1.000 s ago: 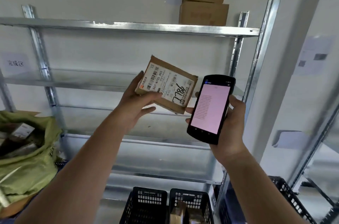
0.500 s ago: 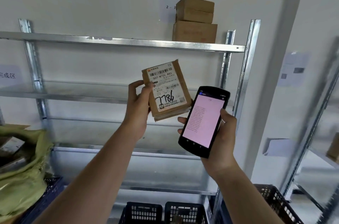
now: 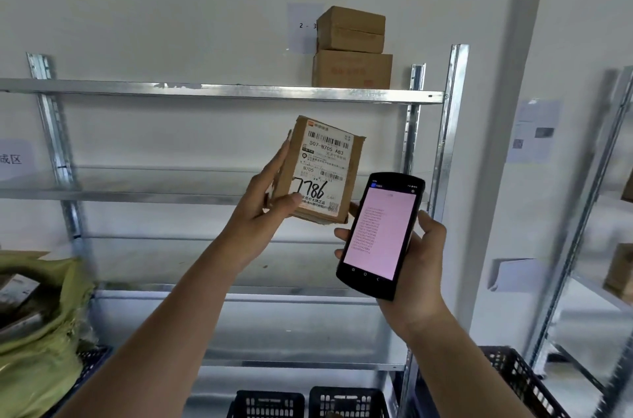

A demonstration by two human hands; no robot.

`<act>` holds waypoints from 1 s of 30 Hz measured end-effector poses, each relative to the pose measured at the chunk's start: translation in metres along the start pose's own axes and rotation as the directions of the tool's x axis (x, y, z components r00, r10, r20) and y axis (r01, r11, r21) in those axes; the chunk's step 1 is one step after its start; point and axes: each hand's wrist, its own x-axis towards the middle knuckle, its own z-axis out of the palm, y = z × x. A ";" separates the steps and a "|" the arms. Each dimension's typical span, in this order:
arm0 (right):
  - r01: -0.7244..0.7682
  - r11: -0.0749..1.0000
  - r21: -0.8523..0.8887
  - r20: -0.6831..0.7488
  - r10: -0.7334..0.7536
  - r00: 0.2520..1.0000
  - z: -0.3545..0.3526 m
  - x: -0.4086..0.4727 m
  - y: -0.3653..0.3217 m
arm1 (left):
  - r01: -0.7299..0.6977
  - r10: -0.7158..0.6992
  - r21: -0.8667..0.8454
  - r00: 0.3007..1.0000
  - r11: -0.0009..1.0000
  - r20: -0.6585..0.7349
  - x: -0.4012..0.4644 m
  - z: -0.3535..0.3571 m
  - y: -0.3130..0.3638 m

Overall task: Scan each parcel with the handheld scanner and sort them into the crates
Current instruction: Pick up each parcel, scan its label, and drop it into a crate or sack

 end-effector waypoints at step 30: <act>-0.470 0.872 -0.139 0.336 0.488 0.806 -0.026 -0.012 -0.032 | -0.064 0.050 0.243 0.997 0.968 0.061 0.019 -0.008 -0.035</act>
